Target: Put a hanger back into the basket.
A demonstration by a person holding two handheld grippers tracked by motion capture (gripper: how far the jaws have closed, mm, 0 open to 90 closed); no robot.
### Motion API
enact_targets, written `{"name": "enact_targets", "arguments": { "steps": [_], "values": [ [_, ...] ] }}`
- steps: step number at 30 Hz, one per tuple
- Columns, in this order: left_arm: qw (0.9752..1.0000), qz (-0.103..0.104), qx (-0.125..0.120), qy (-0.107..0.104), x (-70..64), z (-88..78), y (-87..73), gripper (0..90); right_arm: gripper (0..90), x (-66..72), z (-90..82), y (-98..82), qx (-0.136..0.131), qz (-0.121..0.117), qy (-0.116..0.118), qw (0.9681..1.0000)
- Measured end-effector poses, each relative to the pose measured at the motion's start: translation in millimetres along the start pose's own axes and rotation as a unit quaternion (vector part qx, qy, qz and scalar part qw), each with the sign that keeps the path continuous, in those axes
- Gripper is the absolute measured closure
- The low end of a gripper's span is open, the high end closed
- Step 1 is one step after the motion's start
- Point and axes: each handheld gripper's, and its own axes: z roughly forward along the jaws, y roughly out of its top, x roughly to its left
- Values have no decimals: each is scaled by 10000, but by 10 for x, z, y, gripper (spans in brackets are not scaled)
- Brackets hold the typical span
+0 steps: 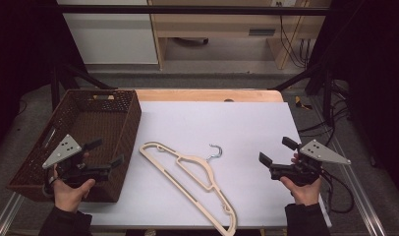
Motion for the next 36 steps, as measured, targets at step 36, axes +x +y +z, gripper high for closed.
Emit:
{"name": "enact_targets", "arguments": {
  "steps": [36],
  "values": [
    [9997,115,212,64,1,98,-25,59,270,713,1072,-485,2673,-485,641,9602]
  ]
}}
